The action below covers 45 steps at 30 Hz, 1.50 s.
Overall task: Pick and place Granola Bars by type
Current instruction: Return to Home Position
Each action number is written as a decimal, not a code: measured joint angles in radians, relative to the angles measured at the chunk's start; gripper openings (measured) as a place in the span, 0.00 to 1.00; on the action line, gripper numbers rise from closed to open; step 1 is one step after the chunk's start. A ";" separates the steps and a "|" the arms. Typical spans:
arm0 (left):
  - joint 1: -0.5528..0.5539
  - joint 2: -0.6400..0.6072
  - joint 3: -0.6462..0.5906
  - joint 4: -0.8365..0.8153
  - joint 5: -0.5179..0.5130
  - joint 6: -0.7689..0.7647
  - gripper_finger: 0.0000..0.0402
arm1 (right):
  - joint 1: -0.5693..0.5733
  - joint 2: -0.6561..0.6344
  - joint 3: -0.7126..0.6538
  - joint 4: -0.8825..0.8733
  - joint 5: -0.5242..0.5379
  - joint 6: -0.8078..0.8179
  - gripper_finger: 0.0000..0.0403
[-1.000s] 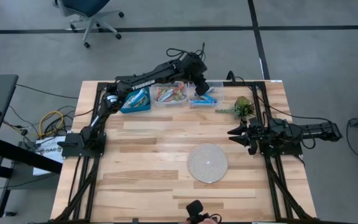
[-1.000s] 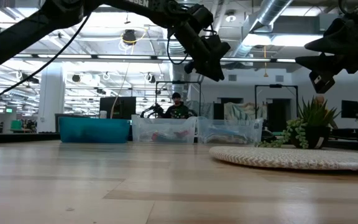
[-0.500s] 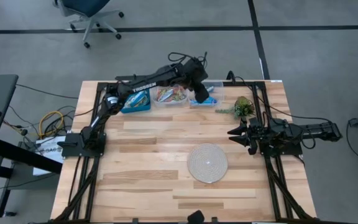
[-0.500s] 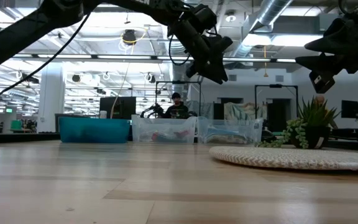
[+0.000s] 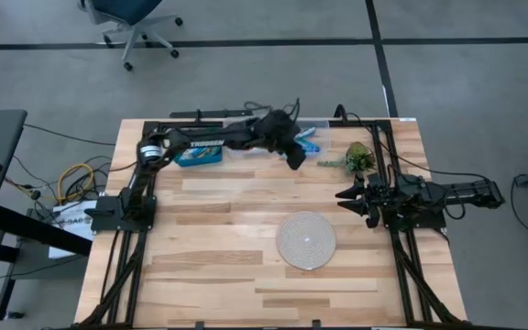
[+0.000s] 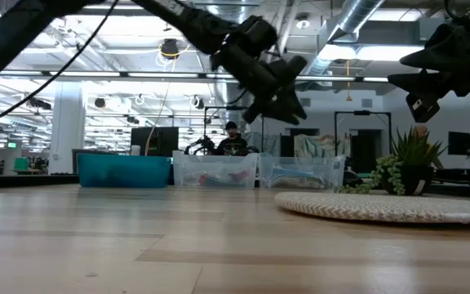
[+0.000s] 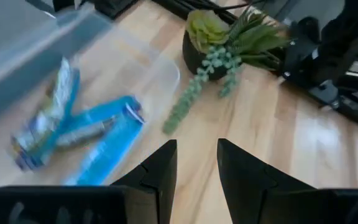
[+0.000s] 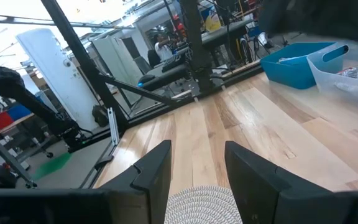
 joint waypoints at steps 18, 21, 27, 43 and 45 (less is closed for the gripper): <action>-0.052 -0.638 -0.986 0.484 -0.008 -0.118 0.27 | 0.000 0.000 0.000 0.000 0.000 0.000 0.36; -0.063 -0.760 -1.093 0.486 -0.008 -0.102 0.27 | 0.000 0.000 0.000 0.000 0.000 0.000 0.35; -0.089 -0.976 -1.263 0.481 -0.009 -0.094 0.27 | 0.000 0.000 0.000 0.000 0.000 0.000 0.36; -0.123 -1.386 -1.516 0.480 -0.015 -0.099 0.27 | 0.000 0.000 0.000 0.000 0.001 0.000 0.36; -0.123 -1.429 -1.536 0.469 -0.015 -0.099 0.27 | 0.000 0.000 0.000 0.000 0.000 0.000 0.35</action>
